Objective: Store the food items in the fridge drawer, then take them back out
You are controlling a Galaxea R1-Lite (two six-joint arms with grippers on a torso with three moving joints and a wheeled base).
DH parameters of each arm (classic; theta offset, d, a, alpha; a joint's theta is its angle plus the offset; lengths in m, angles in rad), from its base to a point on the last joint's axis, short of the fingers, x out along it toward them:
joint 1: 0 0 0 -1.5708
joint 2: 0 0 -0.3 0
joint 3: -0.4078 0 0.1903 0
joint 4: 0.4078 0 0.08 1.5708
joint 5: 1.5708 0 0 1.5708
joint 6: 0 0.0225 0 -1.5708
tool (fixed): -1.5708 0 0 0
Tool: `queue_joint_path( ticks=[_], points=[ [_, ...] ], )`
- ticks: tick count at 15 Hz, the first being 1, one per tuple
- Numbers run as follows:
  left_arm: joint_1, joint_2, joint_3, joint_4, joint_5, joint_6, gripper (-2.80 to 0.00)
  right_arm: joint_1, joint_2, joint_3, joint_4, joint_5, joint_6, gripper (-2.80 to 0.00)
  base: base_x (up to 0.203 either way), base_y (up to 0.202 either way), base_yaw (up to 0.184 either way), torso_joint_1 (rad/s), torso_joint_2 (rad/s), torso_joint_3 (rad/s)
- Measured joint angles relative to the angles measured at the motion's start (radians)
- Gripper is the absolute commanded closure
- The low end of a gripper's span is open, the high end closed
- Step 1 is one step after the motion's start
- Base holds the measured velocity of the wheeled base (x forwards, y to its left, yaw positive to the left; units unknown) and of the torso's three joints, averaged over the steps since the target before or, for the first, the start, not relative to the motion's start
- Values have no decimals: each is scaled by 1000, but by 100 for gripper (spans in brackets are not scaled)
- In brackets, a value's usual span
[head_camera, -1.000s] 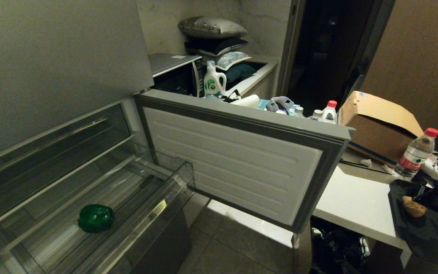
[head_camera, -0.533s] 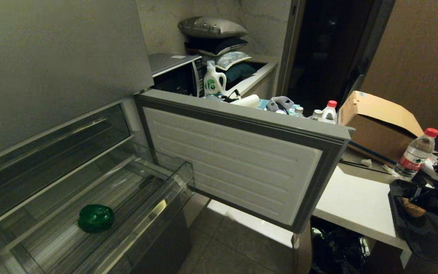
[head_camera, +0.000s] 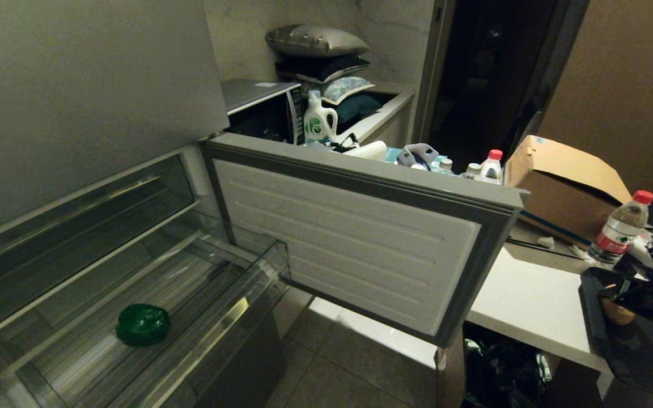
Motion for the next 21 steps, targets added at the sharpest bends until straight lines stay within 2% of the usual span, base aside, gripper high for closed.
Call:
queue_joint_path(
  ticks=[3,6,8,11,13,16,19,21],
  points=[
    [0,0,0,0,0,0,0,1,-61,31,0,3,2,0,0,0,0,0,0,0],
    [0,0,0,0,0,0,0,0,-196,125,1,27,-4,0,0,0,0,0,0,0],
    [0,0,0,0,0,0,0,5,-333,237,1,41,-10,0,0,0,0,0,0,0],
    [0,0,0,0,0,0,0,36,-609,475,-1,52,-51,0,0,0,0,0,0,0],
    [0,0,0,0,0,0,0,85,-839,650,-3,55,-83,0,0,0,0,0,0,0],
    [0,0,0,0,0,0,0,212,-1228,865,7,51,-109,0,0,0,0,0,0,0],
    [0,0,0,0,0,0,0,352,-1580,984,109,4,-128,0,0,0,0,0,0,0],
    [0,0,0,0,0,0,0,439,-1765,1020,225,-62,-138,0,0,0,0,0,0,0]
  ],
)
